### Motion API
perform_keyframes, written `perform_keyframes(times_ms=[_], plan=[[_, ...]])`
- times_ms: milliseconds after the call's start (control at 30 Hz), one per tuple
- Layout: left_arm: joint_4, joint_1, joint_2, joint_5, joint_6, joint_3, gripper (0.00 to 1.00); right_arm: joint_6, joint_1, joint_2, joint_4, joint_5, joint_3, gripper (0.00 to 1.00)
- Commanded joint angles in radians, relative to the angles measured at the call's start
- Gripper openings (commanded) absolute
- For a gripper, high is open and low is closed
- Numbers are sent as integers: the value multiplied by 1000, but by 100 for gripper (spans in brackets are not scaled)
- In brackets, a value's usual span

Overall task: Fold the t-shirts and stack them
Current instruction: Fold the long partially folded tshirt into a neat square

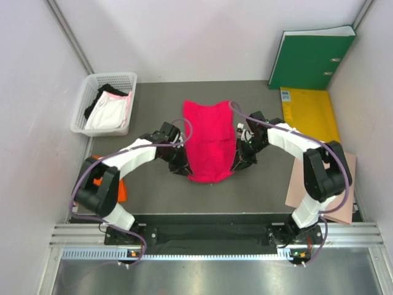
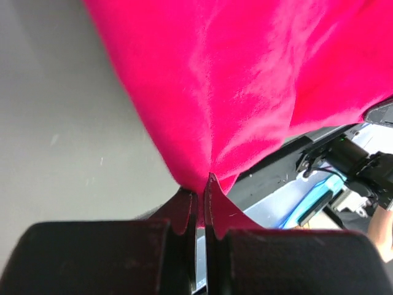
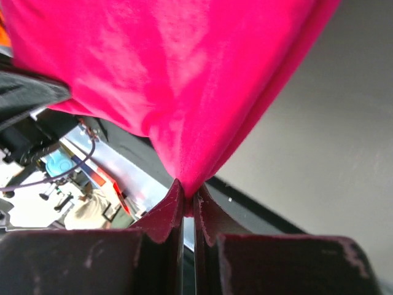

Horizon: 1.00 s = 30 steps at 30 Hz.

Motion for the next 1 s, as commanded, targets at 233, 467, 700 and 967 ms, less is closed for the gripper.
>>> perform_keyframes(times_ms=[233,467,700,967], plan=[[-156,42,-22,-80,12,320,0,-78,-6,-15,-111,41,286,1],[-95,83,93,-49,28,452,0,-124,-50,139,-102,44,510,2],[-15,159,228,-3,8,604,0,-141,-82,265,-50,43,647,2],[61,217,361,98,-37,753,2,-80,-110,357,103,41,733,3]])
